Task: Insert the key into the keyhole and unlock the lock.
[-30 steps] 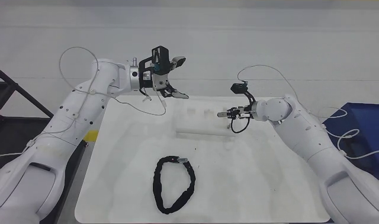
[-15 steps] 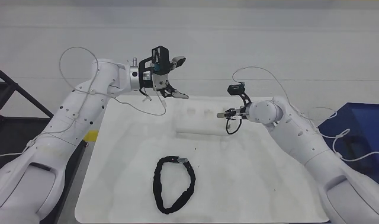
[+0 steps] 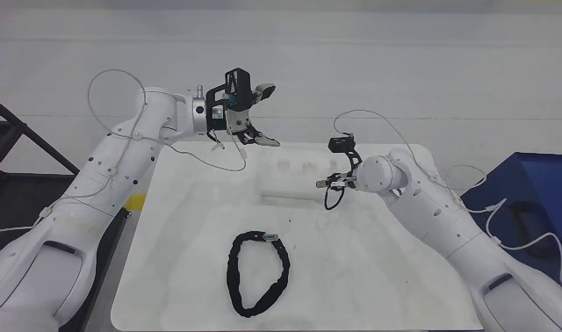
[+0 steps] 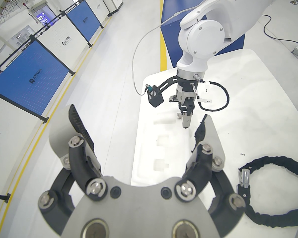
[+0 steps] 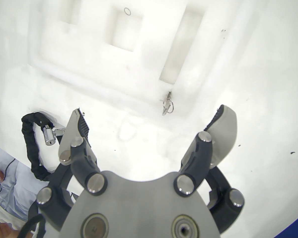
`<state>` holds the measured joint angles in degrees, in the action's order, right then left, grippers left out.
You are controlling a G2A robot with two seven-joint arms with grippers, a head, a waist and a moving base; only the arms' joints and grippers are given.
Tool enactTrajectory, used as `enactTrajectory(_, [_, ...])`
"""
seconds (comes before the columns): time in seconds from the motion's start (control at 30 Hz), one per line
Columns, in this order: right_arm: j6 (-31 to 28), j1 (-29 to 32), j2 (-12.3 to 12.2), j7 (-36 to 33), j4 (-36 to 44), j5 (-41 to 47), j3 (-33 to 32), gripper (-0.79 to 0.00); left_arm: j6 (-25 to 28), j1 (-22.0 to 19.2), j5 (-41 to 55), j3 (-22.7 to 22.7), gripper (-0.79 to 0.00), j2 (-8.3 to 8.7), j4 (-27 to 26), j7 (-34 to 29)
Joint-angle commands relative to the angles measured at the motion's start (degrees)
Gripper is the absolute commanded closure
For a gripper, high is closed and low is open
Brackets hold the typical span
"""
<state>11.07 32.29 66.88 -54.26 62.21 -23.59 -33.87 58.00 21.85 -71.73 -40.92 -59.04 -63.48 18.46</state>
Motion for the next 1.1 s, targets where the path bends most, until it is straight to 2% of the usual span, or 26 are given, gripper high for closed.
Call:
enactTrajectory(0.0, [0.2,0.3,0.1,0.0,-0.2,-0.4,0.0,-0.523,0.0,0.0,0.0,0.0,-0.785,0.0,0.0,0.0])
enactTrajectory(0.13, [0.8,0.4,0.6,-0.1,-1.0,-1.6,0.2,-0.366,0.0,0.0,0.0,0.0,-0.785,0.0,0.0,0.0])
enactTrajectory(0.37, [2.6,0.1,1.7,0.0,-2.5,-3.6,0.7,-0.28,0.0,0.0,0.0,0.0,-0.785,0.0,0.0,0.0])
enactTrajectory(0.47, [3.2,0.0,2.1,0.0,-3.4,-4.3,0.9,-0.212,0.0,0.0,0.0,0.0,-0.785,0.0,0.0,0.0])
enactTrajectory(0.53, [3.2,-0.1,2.5,-0.1,-4.2,-4.0,0.8,-0.203,0.0,0.0,0.0,0.0,-0.785,0.0,0.0,0.0])
enactTrajectory(0.6, [3.1,-0.2,2.9,-0.1,-5.0,-3.9,0.9,-0.095,0.0,0.0,0.0,0.0,-0.785,0.0,0.0,0.0])
enactTrajectory(0.8, [3.1,-0.7,4.2,0.6,-8.1,-3.6,1.1,-0.037,0.0,0.0,0.0,0.0,-0.785,0.0,0.0,0.0])
enactTrajectory(0.97, [3.3,-1.0,5.4,1.4,-10.9,-3.4,1.4,-0.058,0.0,0.0,0.0,0.0,-0.785,0.0,0.0,0.0])
enactTrajectory(1.03, [3.0,-1.1,5.9,1.8,-11.9,-3.5,1.5,0.0,0.0,0.0,0.0,0.0,-0.785,0.0,0.0,0.0])
enactTrajectory(1.07, [2.9,-1.2,6.1,2.0,-12.4,-3.4,1.5,0.0,0.0,0.0,0.0,0.0,-0.785,0.0,0.0,0.0])
